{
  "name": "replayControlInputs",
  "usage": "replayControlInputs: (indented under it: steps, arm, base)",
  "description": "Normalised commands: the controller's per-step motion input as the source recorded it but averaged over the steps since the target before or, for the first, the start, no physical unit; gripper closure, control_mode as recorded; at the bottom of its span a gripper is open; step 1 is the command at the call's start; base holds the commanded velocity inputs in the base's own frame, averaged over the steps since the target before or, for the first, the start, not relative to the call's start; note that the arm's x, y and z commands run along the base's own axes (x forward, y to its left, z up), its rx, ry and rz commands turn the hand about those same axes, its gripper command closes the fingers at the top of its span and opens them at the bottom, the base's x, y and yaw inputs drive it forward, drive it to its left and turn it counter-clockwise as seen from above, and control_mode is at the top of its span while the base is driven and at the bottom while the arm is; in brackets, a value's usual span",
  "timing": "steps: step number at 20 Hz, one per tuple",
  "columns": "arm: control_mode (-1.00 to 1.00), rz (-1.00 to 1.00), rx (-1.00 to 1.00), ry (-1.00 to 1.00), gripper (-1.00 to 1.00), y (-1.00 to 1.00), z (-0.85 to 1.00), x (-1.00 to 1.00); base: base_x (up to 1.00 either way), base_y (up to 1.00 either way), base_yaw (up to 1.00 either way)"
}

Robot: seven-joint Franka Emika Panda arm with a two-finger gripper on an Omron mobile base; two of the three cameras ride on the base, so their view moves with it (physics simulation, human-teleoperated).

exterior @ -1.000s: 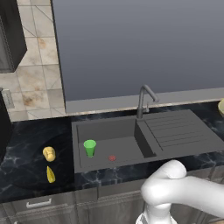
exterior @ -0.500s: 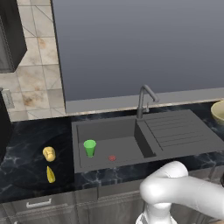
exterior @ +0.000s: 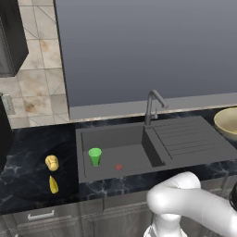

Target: Remove the lemon wedge and potato from the sink. Then move the bowl and cup from the counter to the sink for washing.

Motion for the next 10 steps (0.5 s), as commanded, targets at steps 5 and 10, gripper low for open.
replayControlInputs:
  steps: [5, 10]
  arm:
    - [-1.00, 0.12, 0.00, 0.00, 1.00, 0.41, 0.00, -0.01]
    - [-1.00, 0.12, 0.00, 0.00, 1.00, 0.41, 0.00, 0.00]
  base:
    - [0.00, 0.00, 0.00]
    - [0.00, 0.00, 0.00]
